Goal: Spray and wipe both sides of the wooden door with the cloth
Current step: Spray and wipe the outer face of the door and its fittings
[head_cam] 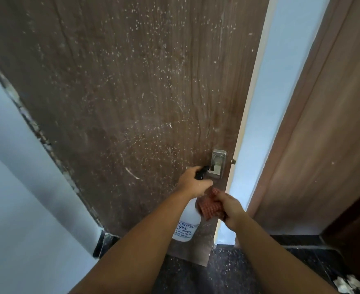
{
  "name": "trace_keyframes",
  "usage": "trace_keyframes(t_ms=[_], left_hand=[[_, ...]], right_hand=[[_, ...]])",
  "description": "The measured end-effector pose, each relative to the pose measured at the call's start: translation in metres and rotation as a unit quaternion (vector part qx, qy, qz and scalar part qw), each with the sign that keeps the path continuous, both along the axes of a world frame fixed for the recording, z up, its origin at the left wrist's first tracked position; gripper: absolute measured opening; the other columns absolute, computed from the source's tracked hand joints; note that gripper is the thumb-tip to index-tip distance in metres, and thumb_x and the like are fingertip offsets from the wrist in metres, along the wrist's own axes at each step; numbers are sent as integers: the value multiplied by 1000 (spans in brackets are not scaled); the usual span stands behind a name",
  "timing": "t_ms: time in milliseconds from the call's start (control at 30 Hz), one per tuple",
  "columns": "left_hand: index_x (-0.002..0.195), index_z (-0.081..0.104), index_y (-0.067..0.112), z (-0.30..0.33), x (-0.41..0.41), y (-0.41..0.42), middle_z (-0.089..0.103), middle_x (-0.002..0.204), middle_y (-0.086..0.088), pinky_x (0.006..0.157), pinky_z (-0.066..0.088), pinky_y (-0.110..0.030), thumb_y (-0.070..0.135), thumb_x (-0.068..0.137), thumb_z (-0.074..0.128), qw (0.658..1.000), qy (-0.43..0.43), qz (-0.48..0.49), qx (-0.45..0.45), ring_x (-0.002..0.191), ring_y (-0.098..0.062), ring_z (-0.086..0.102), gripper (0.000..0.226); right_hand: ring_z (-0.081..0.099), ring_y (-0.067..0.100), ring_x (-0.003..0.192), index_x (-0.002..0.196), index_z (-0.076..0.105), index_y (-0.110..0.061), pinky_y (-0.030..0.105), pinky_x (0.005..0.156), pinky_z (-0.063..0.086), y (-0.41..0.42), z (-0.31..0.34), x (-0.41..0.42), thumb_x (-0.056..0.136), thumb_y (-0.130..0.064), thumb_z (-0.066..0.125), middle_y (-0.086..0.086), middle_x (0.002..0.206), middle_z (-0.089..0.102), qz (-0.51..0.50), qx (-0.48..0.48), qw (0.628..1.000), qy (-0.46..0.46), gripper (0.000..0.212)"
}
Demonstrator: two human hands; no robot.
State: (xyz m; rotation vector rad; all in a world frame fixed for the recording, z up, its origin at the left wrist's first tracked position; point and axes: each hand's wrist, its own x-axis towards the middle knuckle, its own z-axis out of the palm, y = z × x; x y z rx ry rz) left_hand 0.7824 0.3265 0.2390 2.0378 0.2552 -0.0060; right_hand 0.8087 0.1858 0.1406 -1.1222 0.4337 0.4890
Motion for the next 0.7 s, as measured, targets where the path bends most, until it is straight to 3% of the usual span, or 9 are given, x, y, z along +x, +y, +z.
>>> trace_keyframes(t_ms=[67, 167, 333, 467, 567, 700], left_hand=[[114, 69, 24, -2, 17, 3, 65, 77, 3, 64, 60, -32, 17, 82, 72, 1000, -5, -1, -6, 63, -19, 65, 33], [114, 71, 24, -8, 53, 5, 64, 73, 9, 72, 58, -34, 19, 83, 71, 1000, -19, -7, 0, 66, -16, 62, 31], [123, 64, 21, -18, 98, 6, 66, 104, 0, 76, 44, -25, 26, 85, 71, 999, -37, -14, 19, 95, -18, 62, 39], [131, 60, 22, -24, 126, 4, 58, 109, 2, 77, 40, -18, 25, 88, 70, 998, -53, 6, 25, 100, -15, 59, 44], [126, 62, 19, -23, 146, 5, 63, 111, 0, 80, 46, -24, 25, 86, 71, 999, -50, 17, 6, 102, -19, 63, 42], [119, 67, 19, -18, 165, 5, 69, 97, -4, 74, 56, -33, 25, 84, 70, 999, -48, 13, 3, 87, -22, 68, 35]], right_hand=[[68, 37, 97, 118, 61, -1, 38, 67, 59, 3, -1, 16, 90, -5, 67, 23, 110, 68, 13, -50, 999, -16, 29], [67, 32, 91, 115, 62, -5, 34, 62, 56, 10, -4, 52, 89, -3, 67, 18, 104, 68, 12, -94, 995, -41, 27], [68, 31, 95, 113, 64, -13, 37, 70, 59, 22, -12, 116, 87, -10, 72, 15, 104, 69, 0, -118, 991, -69, 27], [67, 30, 98, 106, 64, -19, 38, 75, 59, 25, -16, 156, 88, -17, 73, 12, 106, 69, 16, -155, 984, -89, 20], [65, 28, 99, 107, 63, -23, 37, 76, 59, 29, -16, 176, 87, -20, 74, 7, 107, 68, 28, -172, 980, -102, 23], [65, 27, 101, 109, 62, -26, 39, 82, 59, 36, -19, 200, 86, -16, 73, 7, 112, 67, 48, -157, 982, -94, 28]])
